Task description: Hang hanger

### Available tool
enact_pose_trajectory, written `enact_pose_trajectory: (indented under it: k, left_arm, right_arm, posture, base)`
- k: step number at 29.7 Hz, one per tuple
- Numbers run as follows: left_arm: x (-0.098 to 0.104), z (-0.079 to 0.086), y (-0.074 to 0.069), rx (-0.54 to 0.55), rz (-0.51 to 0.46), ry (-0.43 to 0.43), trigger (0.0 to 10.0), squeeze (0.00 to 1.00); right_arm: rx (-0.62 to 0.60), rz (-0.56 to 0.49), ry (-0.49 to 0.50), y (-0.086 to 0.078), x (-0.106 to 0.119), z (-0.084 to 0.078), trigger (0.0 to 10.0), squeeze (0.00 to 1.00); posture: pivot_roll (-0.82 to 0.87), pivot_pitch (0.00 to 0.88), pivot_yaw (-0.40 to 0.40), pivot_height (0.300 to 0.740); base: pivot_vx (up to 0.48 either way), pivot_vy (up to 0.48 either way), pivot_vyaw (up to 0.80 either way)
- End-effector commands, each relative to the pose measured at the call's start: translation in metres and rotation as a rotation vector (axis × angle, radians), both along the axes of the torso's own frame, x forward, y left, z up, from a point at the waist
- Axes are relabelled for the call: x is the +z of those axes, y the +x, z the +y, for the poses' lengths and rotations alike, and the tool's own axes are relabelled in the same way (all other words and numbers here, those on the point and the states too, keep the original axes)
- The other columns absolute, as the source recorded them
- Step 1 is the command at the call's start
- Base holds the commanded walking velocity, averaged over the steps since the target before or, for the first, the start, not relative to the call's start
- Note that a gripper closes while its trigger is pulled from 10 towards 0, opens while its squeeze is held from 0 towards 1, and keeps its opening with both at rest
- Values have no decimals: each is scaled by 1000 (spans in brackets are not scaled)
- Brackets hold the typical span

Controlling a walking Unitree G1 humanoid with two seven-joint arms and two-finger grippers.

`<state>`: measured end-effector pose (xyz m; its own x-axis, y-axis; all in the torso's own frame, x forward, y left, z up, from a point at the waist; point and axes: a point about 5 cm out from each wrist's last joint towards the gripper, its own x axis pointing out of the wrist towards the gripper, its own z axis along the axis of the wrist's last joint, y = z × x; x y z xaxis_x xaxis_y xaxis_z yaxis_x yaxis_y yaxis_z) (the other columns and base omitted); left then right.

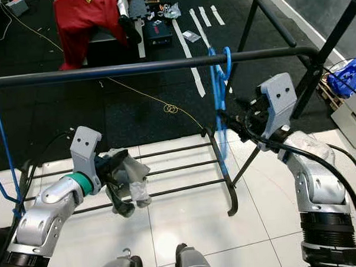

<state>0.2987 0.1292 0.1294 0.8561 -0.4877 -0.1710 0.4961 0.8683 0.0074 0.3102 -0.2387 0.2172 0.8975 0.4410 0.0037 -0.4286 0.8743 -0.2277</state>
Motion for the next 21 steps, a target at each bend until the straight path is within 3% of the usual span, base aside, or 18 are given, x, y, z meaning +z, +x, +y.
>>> enact_pose_trajectory:
  k: [1, 4, 17, 18, 21]
  left_arm:
    - [-3, -1, -2, -9, 7, 8, 10000, 0]
    - [-3, -2, -2, -10, 6, 9, 10000, 0]
    - [-2, -2, -1, -11, 4, 10, 10000, 0]
    - [-2, -2, 0, -13, 3, 11, 10000, 0]
    - [-1, -2, 0, -13, 2, 10, 10000, 0]
  right_arm:
    - [-36, 8, -18, -3, -3, -7, 10000, 0]
    - [-64, 3, -40, -2, -2, -9, 10000, 0]
    - [-154, -143, 34, -4, 15, -17, 10000, 0]
    - [-155, -145, 37, -4, 16, -17, 10000, 1000]
    - [-166, -146, 35, -3, 16, -18, 10000, 1000]
  posture:
    - [-62, 124, 59, 740]
    - [-63, 124, 60, 740]
    - [-66, 126, 62, 740]
    - [-65, 125, 63, 740]
    - [-66, 125, 64, 740]
  base:
    - [0, 0, 0]
    - [0, 0, 0]
    - [0, 0, 0]
    - [0, 0, 0]
    - [0, 0, 0]
